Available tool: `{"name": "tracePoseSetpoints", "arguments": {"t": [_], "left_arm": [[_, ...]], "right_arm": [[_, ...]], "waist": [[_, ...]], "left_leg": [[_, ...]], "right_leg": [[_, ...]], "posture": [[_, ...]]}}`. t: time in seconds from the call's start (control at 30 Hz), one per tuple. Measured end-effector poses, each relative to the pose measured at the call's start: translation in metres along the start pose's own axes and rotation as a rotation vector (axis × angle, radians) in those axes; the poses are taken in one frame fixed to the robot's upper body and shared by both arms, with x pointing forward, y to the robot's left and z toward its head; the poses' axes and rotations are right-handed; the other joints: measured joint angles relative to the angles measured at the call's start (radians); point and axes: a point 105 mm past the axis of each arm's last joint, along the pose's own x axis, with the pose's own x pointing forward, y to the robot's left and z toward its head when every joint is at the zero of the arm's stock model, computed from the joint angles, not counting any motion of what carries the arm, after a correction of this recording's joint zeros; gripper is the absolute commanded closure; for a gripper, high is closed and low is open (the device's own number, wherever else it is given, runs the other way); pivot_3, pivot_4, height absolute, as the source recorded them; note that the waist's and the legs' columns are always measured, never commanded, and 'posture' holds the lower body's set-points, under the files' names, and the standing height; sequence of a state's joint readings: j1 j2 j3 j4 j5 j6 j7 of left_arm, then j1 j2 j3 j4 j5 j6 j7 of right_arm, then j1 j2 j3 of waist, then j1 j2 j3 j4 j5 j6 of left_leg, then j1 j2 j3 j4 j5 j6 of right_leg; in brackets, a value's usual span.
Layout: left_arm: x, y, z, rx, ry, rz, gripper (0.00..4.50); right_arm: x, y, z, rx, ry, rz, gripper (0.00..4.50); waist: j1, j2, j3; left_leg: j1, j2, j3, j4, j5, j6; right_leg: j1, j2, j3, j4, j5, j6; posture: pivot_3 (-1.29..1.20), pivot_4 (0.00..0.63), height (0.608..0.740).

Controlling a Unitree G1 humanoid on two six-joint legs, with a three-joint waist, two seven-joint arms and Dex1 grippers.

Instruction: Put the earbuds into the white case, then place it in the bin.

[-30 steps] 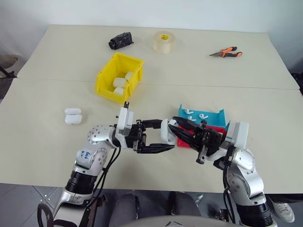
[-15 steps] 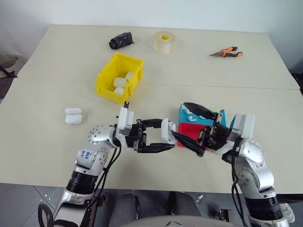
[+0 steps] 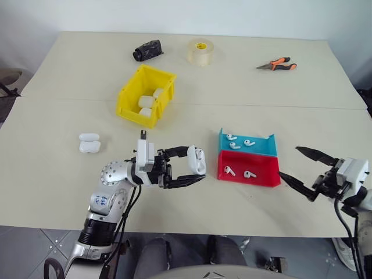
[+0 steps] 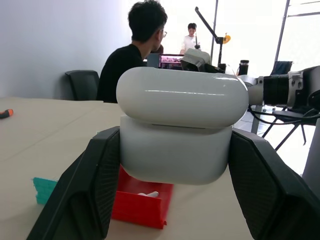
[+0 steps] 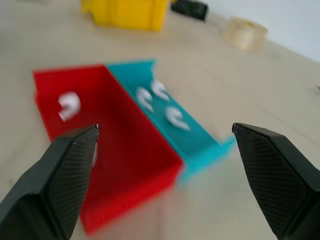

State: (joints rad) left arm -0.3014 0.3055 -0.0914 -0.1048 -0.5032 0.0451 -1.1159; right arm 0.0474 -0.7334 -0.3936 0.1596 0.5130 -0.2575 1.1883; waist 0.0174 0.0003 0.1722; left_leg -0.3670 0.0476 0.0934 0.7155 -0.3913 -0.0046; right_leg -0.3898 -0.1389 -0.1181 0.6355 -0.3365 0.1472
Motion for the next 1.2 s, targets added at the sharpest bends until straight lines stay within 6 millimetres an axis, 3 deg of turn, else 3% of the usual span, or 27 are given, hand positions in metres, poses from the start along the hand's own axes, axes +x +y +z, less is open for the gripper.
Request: {"name": "tracePoseSetpoints", "arguments": {"t": [0.1,0.2,0.33,0.53,0.8,1.2], "left_arm": [[0.001,-0.001,-0.002,0.01,0.011,0.0,1.68],[0.003,0.0,-0.004,0.017,0.018,0.015,1.68],[0.009,0.0,-0.003,0.025,0.005,0.013,1.68],[0.012,-0.002,-0.008,0.023,0.019,0.025,1.68],[0.017,-0.001,-0.008,0.028,0.009,0.045,1.68],[0.017,0.0,-0.009,0.027,0.011,0.077,1.68]], "right_arm": [[0.008,-0.005,0.004,-0.009,0.027,0.042,0.02],[0.029,-0.017,0.006,0.0,0.152,0.086,0.02],[0.074,-0.034,0.044,-0.042,0.175,0.179,0.02],[0.12,-0.052,0.057,-0.066,0.397,0.273,0.02],[0.138,-0.057,0.029,-0.231,0.675,0.474,0.02],[0.169,-0.048,0.031,-0.37,0.72,0.621,0.02]], "waist": [[-0.003,0.0,0.0],[-0.006,0.0,0.0],[-0.012,0.002,-0.001],[-0.008,0.002,0.0],[-0.024,0.002,0.0],[-0.048,0.003,0.0]], "left_leg": [[0.0,0.001,0.0,0.0,0.0,0.0],[-0.001,0.001,0.0,0.001,0.0,0.0],[-0.001,0.001,-0.002,0.001,0.0,0.0],[-0.003,0.0,-0.002,0.001,0.0,0.0],[-0.003,0.0,-0.001,0.0,0.0,0.0],[-0.003,0.0,-0.002,0.0,0.0,0.0]], "right_leg": [[0.0,0.0,0.0,0.0,0.0,0.0],[0.0,0.0,0.0,0.001,0.0,0.0],[-0.001,0.0,-0.001,0.001,0.0,0.0],[-0.001,-0.001,-0.002,0.001,0.0,0.0],[-0.002,-0.001,-0.002,0.001,0.0,0.0],[-0.002,-0.001,-0.003,0.002,0.0,0.0]], "posture": [[0.0,0.15,0.74],[0.0,0.15,0.74],[0.0,0.15,0.74],[0.0,0.15,0.74],[0.0,0.15,0.74],[0.0,0.15,0.74]]}}
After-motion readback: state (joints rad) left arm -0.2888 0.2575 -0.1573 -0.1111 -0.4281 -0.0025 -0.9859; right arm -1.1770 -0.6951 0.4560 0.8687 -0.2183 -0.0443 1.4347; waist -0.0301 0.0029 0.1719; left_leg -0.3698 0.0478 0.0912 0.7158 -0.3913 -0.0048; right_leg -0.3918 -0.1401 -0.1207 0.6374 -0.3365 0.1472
